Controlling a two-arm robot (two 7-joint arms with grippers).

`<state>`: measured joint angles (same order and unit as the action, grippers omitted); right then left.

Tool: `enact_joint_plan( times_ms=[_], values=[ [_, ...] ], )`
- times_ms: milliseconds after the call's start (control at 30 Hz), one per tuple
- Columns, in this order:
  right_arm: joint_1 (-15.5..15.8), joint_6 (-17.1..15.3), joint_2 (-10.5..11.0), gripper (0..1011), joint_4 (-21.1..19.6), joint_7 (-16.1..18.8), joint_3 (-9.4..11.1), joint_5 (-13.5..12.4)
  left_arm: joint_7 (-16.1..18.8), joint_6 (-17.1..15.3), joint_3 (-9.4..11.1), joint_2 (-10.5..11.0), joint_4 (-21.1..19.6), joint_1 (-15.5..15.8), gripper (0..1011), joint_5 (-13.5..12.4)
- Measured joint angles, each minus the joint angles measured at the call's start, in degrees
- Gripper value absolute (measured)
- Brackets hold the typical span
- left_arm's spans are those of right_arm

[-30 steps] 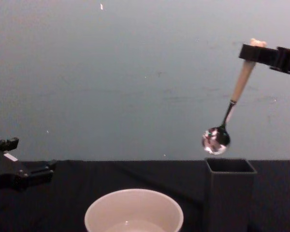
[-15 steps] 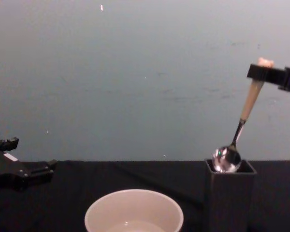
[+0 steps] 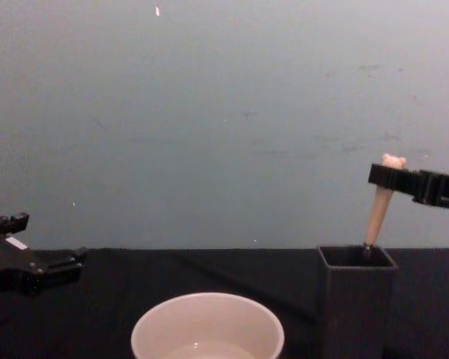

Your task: Pick up the stirring spoon with one hand, stir inside the cup, then place it back in its original position.

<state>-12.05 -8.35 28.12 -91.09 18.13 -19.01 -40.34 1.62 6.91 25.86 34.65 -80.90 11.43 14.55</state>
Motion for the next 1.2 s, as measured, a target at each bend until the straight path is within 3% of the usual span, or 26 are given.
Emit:
enact_joint_plan(
  times_ms=[633,1200],
  values=[
    [-0.89,-2.21,-0.55,225,3.03,0.84,-1.74,1.72,0.00,0.00,0.00,0.00,0.00,0.00,1001,0.00],
    [-0.83,-2.32,-0.86,224,3.62,0.45,-1.66,2.70,0.00,0.00,0.00,0.00,0.00,0.00,1001,0.00]
  ],
)
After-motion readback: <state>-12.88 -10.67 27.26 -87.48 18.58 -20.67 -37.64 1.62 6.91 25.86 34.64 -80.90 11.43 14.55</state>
